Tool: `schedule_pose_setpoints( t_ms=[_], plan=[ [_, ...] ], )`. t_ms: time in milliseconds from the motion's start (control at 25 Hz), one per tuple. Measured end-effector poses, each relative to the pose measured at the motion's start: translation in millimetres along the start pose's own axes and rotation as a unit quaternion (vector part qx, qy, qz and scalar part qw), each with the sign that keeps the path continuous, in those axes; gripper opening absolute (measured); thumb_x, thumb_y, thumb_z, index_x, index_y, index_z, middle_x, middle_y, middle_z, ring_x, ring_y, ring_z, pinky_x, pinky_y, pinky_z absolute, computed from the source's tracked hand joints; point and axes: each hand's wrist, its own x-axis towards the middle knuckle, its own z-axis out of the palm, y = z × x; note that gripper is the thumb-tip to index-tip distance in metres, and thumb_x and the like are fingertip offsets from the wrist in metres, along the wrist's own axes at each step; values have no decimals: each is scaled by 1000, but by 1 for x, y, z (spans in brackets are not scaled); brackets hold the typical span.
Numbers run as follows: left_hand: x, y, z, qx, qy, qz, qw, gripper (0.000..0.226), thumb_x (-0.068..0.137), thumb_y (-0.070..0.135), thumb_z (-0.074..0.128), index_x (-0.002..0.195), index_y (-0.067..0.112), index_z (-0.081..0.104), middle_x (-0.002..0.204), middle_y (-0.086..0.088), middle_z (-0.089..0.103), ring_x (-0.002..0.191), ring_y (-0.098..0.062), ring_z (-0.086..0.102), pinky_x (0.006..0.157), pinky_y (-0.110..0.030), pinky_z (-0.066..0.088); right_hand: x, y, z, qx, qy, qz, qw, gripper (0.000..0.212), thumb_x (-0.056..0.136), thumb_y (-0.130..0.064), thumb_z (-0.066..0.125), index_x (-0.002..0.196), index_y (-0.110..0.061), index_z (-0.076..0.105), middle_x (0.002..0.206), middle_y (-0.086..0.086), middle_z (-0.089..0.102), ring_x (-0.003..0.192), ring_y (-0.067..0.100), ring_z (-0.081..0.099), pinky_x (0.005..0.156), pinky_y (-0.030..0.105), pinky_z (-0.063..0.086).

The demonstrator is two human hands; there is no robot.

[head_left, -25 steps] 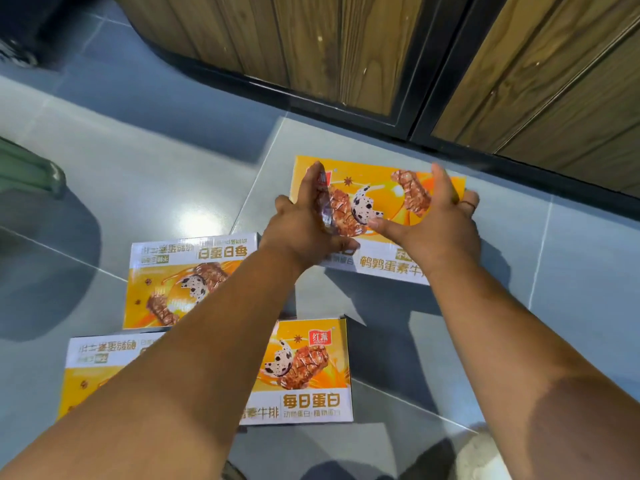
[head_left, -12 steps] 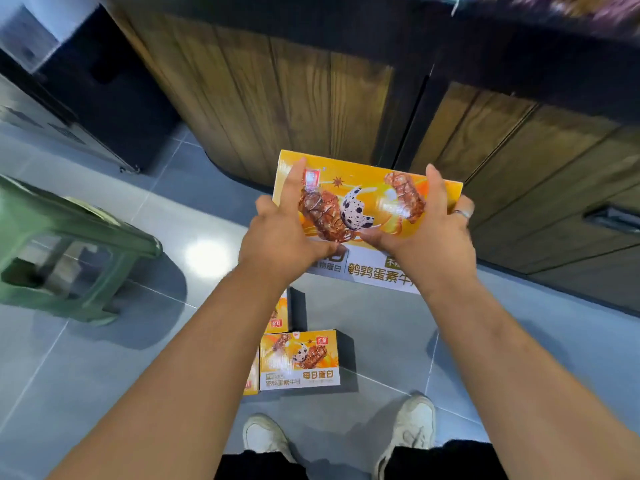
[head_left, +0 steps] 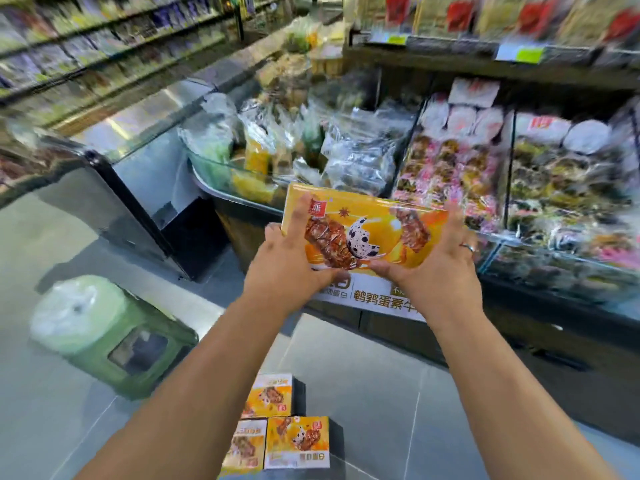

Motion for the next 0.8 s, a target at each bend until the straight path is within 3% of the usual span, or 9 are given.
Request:
schedule_pose_setpoints(
  t_ms=[120,320,560,800],
  plan=[
    [-20,35,-29,-20,17,6,1000,124,62,65,77,139,56,-19,125,-11,35,110,-39,54,92,-49,47,-8,-12,-55,14,18,-36,999,120,59,-61,81,144,-38,0,149,17,29,127,40,43,94,50,44],
    [-50,73,-49,-57,10,46,997,124,65,59,79,143,54,-16,130,-12,34,116,-40,52,95,-47,44,-41,-13,-116,-32,51,-47,997,117,64,-63,78,144,-42,-5,151,14,26,128,38,44,93,49,46],
    [-78,102,-53,-37,-52,131,989,124,66,60,78,141,53,-20,143,-15,32,121,-37,51,95,-46,45,-103,8,-153,-10,115,28,993,110,69,-56,78,142,-46,-3,157,7,17,134,36,39,101,51,43],
    [-121,156,-29,-42,-118,245,961,122,66,58,79,140,54,-18,144,-18,29,121,-40,51,98,-48,44,-180,55,-202,1,195,124,973,108,66,-49,83,141,-47,5,152,2,22,130,29,43,99,47,45]
  ],
)
